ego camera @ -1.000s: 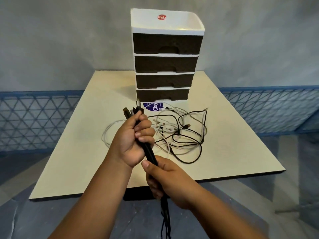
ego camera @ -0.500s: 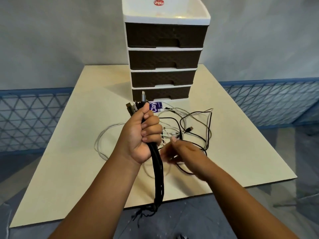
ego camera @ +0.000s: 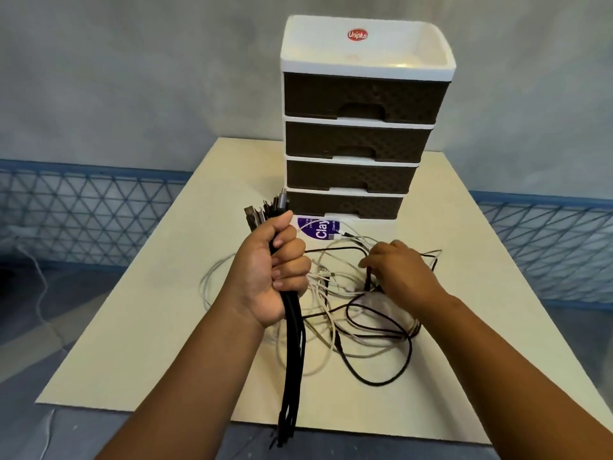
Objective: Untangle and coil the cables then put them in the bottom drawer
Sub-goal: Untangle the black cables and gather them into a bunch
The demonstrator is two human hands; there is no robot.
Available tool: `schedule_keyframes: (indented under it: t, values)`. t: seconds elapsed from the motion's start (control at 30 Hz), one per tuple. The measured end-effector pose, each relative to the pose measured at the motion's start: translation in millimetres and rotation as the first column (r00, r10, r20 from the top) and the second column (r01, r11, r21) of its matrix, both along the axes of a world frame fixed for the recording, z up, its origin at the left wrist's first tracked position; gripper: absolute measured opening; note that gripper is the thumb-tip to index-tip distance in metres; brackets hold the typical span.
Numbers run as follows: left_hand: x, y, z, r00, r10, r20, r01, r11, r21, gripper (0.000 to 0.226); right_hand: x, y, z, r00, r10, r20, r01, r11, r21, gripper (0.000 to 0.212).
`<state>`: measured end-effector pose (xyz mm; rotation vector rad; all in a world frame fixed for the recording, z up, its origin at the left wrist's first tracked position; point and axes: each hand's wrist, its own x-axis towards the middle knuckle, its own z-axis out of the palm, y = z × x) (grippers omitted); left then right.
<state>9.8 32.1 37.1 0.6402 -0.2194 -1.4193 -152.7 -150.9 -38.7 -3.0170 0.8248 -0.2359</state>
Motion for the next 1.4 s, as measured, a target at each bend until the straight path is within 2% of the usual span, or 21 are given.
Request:
schedule_keyframes:
  t: [0.13, 0.23, 0.3, 0.33, 0.4, 0.43, 0.47, 0.5, 0.57, 0.63, 0.7, 0.77, 0.83, 0.87, 0.97, 1.03, 1.1, 1.17, 1.3, 1.33, 1.4]
  values:
    - [1.4, 1.7, 1.8, 0.994, 0.085, 0.069, -0.087, 0.996, 0.023, 0.052, 0.0, -12.8, 37.2, 0.953, 0.045, 0.3, -0.042, 0.999, -0.017, 0.025]
    - [3.1, 2.9, 3.3, 0.99, 0.123, 0.063, -0.124, 0.992, 0.013, 0.051, 4.6, -6.8, 80.3, 0.831, -0.045, 0.555, -0.116, 0.96, 0.253, 0.024]
    - [5.1, 3.6, 4.1, 0.988, 0.14, 0.058, -0.14, 0.99, 0.007, 0.049, 8.5, 2.0, 107.8, 0.707, -0.152, 0.691, -0.241, 0.866, 0.437, 0.02]
    - [5.9, 3.9, 4.7, 0.988, 0.146, 0.058, -0.147, 0.989, 0.006, 0.048, 9.5, 5.6, 120.5, 0.611, -0.196, 0.767, -0.327, 0.82, 0.469, 0.019]
    - [6.9, 5.0, 6.2, 0.985, 0.161, 0.063, -0.161, 0.987, 0.007, 0.045, 9.4, 14.3, 141.9, 0.407, -0.25, 0.879, -0.5, 0.744, 0.443, 0.02]
    - [6.9, 5.8, 7.1, 0.983, 0.169, 0.071, -0.17, 0.985, 0.01, 0.043, 9.2, 20.0, 148.5, 0.341, -0.284, 0.896, -0.571, 0.695, 0.437, 0.023]
    - [6.6, 6.4, 7.6, 0.981, 0.177, 0.081, -0.179, 0.984, 0.015, 0.041, 9.9, 26.6, 152.1, 0.318, -0.32, 0.893, -0.622, 0.641, 0.451, 0.025]
    - [6.3, 6.8, 8.0, 0.979, 0.185, 0.09, -0.187, 0.982, 0.018, 0.039, 12.1, 35.4, 153.7, 0.338, -0.349, 0.874, -0.645, 0.59, 0.486, 0.027]
    - [6.0, 7.1, 7.6, 0.972, 0.206, 0.115, -0.21, 0.977, 0.028, 0.035, 19.9, 54.8, 146.4, 0.465, -0.367, 0.806, -0.602, 0.536, 0.592, 0.03]
    - [4.7, 6.4, 6.9, 0.961, 0.234, 0.147, -0.242, 0.97, 0.033, 0.031, 31.7, 74.3, 129.0, 0.608, -0.348, 0.714, -0.488, 0.545, 0.682, 0.029]
    - [1.8, 5.9, 6.8, 0.94, 0.271, 0.206, -0.283, 0.958, 0.033, 0.027, 44.2, 92.2, 111.6, 0.684, -0.379, 0.624, -0.375, 0.552, 0.745, 0.027]
    - [-2.2, 5.8, 6.9, 0.91, 0.306, 0.28, -0.324, 0.946, 0.02, 0.029, 54.8, 108.1, 99.7, 0.698, -0.462, 0.547, -0.296, 0.509, 0.808, 0.028]
    - [-7.8, 5.7, 7.6, 0.877, 0.344, 0.337, -0.364, 0.932, -0.005, 0.028, 61.0, 122.0, 93.1, 0.658, -0.534, 0.53, -0.304, 0.456, 0.836, 0.032]
    - [-11.1, 6.1, 8.6, 0.858, 0.363, 0.364, -0.382, 0.924, -0.021, 0.026, 62.4, 128.3, 90.9, 0.631, -0.539, 0.557, -0.326, 0.468, 0.821, 0.032]
    - [-19.7, 8.1, 12.4, 0.793, 0.405, 0.455, -0.442, 0.897, -0.029, 0.019, 62.4, 144.2, 87.7, 0.558, -0.474, 0.681, -0.374, 0.589, 0.717, 0.023]
    - [-21.6, 9.6, 13.0, 0.764, 0.412, 0.496, -0.463, 0.886, -0.022, 0.021, 63.0, 150.0, 85.4, 0.529, -0.456, 0.716, -0.356, 0.647, 0.674, 0.017]
    - [-22.5, 11.0, 13.2, 0.746, 0.406, 0.527, -0.474, 0.881, -0.008, 0.029, 63.3, 153.0, 85.7, 0.513, -0.459, 0.725, -0.346, 0.663, 0.664, 0.014]
    - [-24.1, 11.6, 15.1, 0.734, 0.403, 0.547, -0.49, 0.871, 0.017, 0.035, 61.6, 154.4, 87.4, 0.509, -0.476, 0.717, -0.374, 0.628, 0.682, 0.012]
    - [-13.0, 9.3, 15.3, 0.732, 0.459, 0.504, -0.562, 0.824, 0.066, 0.036, 53.6, 170.9, 71.2, 0.593, -0.492, 0.638, -0.408, 0.5, 0.764, 0.01]
    - [-8.1, 8.9, 14.1, 0.746, 0.478, 0.464, -0.563, 0.825, 0.055, 0.037, 49.3, 177.7, 59.6, 0.628, -0.448, 0.636, -0.394, 0.522, 0.756, 0.01]
    - [0.7, 10.1, 9.8, 0.79, 0.498, 0.357, -0.539, 0.842, 0.017, 0.038, 36.0, 187.7, 33.4, 0.715, -0.287, 0.638, -0.327, 0.669, 0.667, 0.011]
